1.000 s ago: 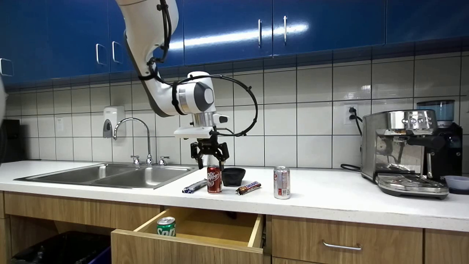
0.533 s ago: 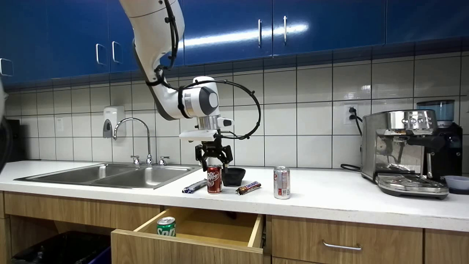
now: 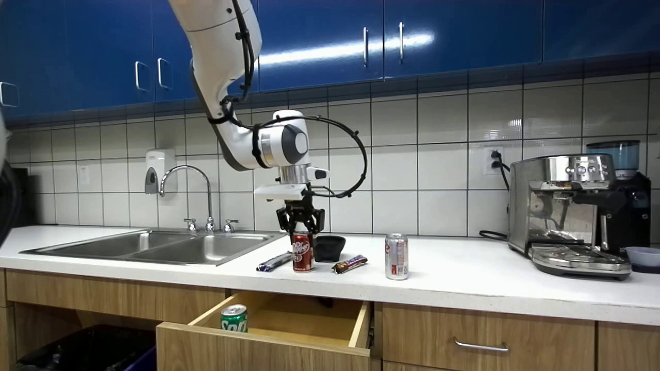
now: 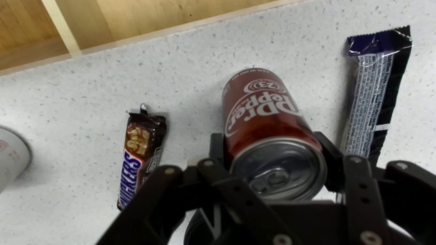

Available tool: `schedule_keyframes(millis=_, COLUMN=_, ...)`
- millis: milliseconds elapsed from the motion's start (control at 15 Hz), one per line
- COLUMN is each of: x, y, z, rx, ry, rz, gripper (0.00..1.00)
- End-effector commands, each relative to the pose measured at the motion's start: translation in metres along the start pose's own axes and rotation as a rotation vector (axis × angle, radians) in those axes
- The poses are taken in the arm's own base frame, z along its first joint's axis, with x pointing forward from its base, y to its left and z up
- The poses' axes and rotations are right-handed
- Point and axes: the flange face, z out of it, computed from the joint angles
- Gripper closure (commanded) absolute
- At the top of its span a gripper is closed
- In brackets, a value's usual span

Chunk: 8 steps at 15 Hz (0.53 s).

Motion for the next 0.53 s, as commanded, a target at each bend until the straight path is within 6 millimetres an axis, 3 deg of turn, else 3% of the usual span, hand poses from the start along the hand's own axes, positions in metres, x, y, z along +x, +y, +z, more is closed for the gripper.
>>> schedule_keyframes(millis=0, x=0.0062, y=-0.0015, z=-0.0017, rx=0.014, ry=-0.006, rz=-0.004, gripper=0.62)
schedule_keyframes(millis=467, x=-0.0033, y=0.0018, z=-0.0108, rx=0.027, ry=-0.007, rz=0.011, gripper=0.62)
